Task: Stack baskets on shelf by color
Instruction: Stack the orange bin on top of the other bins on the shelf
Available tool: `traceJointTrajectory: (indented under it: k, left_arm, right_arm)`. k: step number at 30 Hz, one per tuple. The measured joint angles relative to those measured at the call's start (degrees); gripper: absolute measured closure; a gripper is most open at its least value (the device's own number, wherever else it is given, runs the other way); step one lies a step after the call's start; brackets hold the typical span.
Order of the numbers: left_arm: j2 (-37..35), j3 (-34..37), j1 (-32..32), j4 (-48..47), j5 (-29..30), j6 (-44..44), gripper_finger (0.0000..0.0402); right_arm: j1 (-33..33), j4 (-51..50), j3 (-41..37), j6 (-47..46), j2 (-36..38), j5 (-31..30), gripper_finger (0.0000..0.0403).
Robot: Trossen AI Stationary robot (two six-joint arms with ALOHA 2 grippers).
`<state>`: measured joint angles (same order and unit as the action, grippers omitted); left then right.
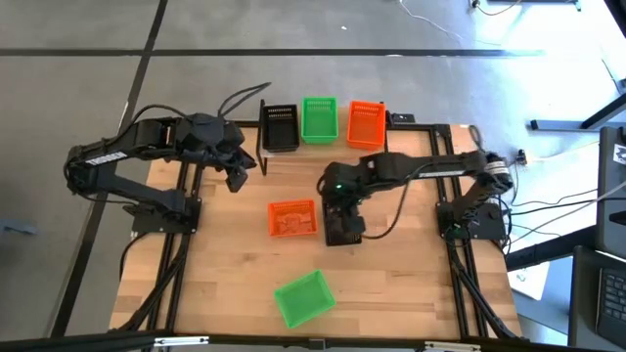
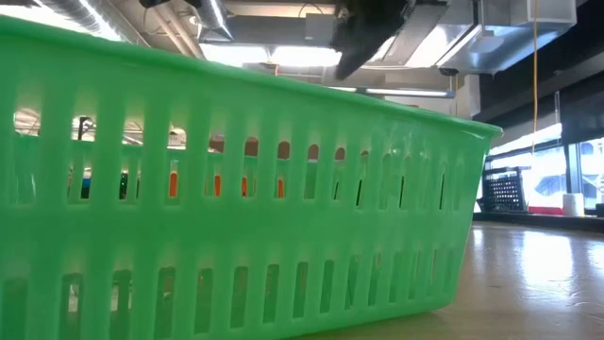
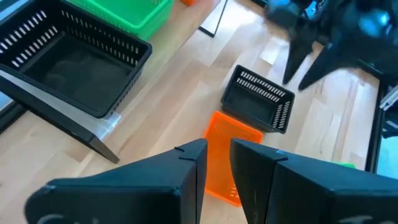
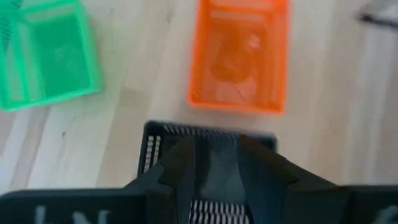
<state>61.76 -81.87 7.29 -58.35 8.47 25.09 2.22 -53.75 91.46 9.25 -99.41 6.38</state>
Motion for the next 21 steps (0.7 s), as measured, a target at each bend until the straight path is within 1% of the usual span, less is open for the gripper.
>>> traceJointTrajectory:
  k: [3,5,9,13,16,19,21]
  left_arm:
    - [0.0,0.0,-0.41,-0.17,0.03,-0.02,0.0342]
    - [0.0,0.0,-0.61,-0.2,0.03,-0.12,0.0342]
    - [0.0,0.0,-0.59,-0.6,0.02,-0.14,0.0342]
    - [0.0,0.0,-0.59,-1.85,0.02,-0.11,0.0342]
    - [0.0,0.0,-0.59,-2.61,0.02,-0.1,0.0342]
    - [0.0,0.0,-0.59,-2.62,0.02,-0.09,0.0342]
    - [0.0,0.0,-0.59,-2.64,0.02,-0.09,0.0342]
  right_arm:
    - [0.66,4.42,0.0,7.2,-3.58,3.63,0.0284]
    - [1.39,7.85,0.0,10.27,-5.93,5.88,0.0283]
    - [2.73,14.53,0.0,10.72,-10.99,8.5,0.0283]
    - [3.63,18.51,0.0,10.76,-15.18,8.34,0.0283]
    - [3.65,19.85,0.0,10.59,-16.83,7.85,0.0283]
    - [3.61,20.57,0.0,10.54,-17.65,3.68,0.0283]
    - [3.58,20.95,0.0,10.53,-18.26,2.58,0.0283]
